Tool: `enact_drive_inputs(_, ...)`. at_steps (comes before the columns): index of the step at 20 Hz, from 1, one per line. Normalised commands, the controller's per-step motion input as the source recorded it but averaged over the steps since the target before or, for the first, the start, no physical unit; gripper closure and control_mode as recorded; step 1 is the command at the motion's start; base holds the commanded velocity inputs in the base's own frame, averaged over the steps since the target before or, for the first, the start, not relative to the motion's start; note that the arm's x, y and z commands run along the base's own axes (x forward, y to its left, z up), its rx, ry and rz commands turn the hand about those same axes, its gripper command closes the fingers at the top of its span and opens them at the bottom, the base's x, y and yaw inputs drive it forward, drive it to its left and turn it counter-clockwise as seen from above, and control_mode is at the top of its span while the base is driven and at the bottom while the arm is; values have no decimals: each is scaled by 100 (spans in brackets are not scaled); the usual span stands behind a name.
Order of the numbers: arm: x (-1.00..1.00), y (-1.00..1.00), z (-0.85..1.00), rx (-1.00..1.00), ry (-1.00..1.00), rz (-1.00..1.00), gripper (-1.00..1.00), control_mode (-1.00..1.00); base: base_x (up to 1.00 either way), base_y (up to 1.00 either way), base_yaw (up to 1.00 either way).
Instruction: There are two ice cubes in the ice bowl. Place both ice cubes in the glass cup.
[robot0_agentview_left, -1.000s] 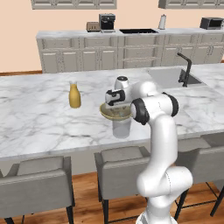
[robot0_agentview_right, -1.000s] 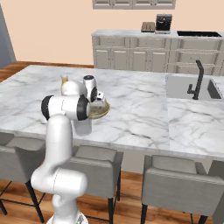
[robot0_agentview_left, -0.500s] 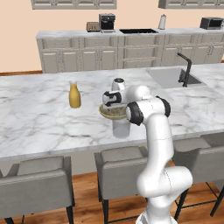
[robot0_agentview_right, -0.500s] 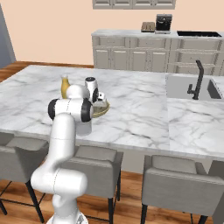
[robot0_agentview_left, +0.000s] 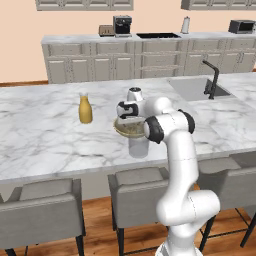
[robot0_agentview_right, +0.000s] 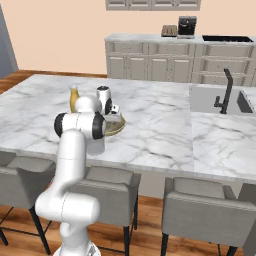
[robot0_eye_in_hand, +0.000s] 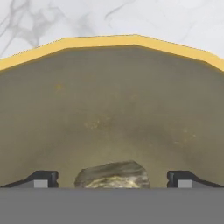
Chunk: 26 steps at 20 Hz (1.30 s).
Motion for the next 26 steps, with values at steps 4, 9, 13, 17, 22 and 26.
enact_drive_inputs(4,0,0,-2,0,0,0,-100,-100,0,0,0)
enact_drive_inputs(9,0,0,-19,0,0,0,-100,-100,0,0,0)
enact_drive_inputs(13,1,0,-15,0,-2,0,-100,-100,0,0,0)
enact_drive_inputs(17,-28,0,-1,0,-7,0,-100,-100,0,0,0)
enact_drive_inputs(22,-6,0,0,0,-4,0,-100,-100,0,0,0)
enact_drive_inputs(26,-9,0,-3,0,0,0,-100,-100,0,0,0)
